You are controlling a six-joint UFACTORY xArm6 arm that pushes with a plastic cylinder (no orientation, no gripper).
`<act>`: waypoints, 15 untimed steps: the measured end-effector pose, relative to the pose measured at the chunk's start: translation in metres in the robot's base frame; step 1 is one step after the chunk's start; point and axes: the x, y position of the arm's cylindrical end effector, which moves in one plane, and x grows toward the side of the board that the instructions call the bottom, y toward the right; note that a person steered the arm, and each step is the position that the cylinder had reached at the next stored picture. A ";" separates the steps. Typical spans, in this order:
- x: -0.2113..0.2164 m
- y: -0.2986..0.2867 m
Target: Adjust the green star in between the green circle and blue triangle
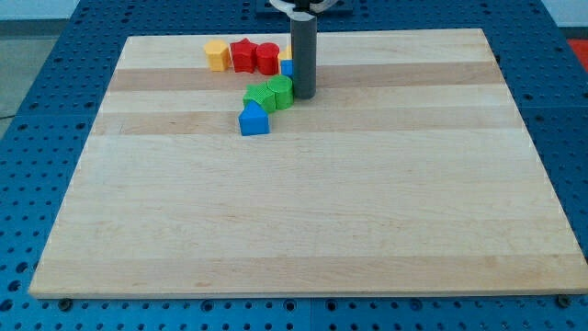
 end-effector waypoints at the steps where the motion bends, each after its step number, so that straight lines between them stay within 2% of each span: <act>1: 0.007 0.003; 2: 0.059 0.002; 3: 0.081 -0.032; 8: 0.087 -0.080; 9: 0.081 -0.123; 10: 0.037 -0.140; 11: 0.003 -0.127; 12: 0.001 -0.101; 15: 0.010 -0.093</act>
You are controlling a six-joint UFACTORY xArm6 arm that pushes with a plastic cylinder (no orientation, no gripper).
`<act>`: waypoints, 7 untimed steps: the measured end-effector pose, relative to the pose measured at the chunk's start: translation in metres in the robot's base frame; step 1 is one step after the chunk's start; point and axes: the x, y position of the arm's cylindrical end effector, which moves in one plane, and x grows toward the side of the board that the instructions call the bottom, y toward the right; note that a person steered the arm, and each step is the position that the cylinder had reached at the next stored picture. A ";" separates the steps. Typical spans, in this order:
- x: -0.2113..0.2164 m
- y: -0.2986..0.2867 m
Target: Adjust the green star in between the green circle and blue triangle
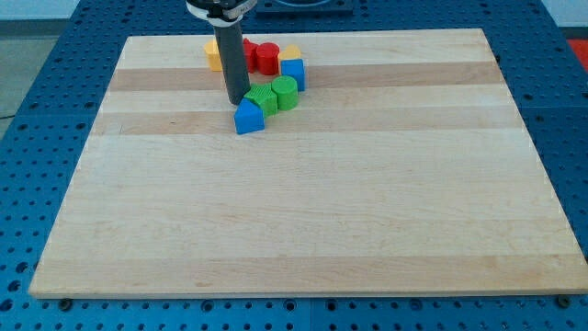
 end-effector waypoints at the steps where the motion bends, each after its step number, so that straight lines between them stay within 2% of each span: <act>1: 0.001 0.000; 5: 0.017 0.023; 7: 0.038 0.007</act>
